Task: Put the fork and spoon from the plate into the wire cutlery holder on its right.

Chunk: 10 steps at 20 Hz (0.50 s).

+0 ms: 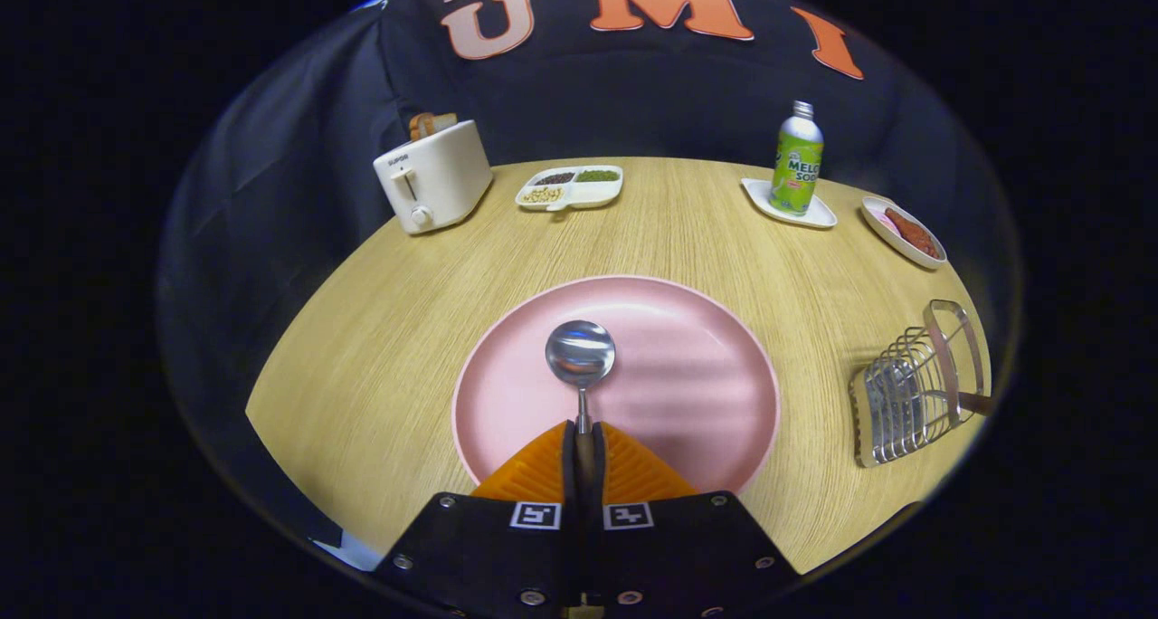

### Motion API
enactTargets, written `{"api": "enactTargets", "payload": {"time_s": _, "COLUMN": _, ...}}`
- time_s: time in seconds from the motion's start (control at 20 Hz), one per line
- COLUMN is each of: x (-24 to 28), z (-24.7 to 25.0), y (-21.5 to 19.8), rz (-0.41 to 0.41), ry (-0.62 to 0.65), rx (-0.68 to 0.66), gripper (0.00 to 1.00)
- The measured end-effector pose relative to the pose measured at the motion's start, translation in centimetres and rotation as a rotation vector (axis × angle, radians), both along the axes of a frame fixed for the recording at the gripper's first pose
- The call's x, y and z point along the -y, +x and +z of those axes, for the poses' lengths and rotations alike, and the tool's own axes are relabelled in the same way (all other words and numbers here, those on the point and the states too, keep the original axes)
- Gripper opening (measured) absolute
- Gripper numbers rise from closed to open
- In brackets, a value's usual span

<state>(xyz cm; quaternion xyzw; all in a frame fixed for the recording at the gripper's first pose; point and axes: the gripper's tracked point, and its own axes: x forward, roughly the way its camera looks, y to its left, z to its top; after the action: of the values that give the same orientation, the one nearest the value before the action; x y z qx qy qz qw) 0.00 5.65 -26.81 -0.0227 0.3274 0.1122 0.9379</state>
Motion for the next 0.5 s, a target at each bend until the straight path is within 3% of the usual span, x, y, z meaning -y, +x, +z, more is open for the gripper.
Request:
{"api": "enactTargets", "payload": {"time_s": 0.1, "x": 1.4, "z": 2.2, "y": 0.2, "rz": -0.056, "ry": 0.010, "rx": 0.031, "gripper": 0.03}}
{"api": "enactTargets", "payload": {"time_s": 0.3, "x": 3.0, "z": 7.8, "y": 0.6, "rz": -0.027, "ry": -0.010, "rx": 0.169, "gripper": 0.02}}
{"api": "enactTargets", "payload": {"time_s": 0.5, "x": 6.3, "z": 11.2, "y": 0.3, "rz": -0.040, "ry": -0.093, "rx": 0.162, "gripper": 0.02}}
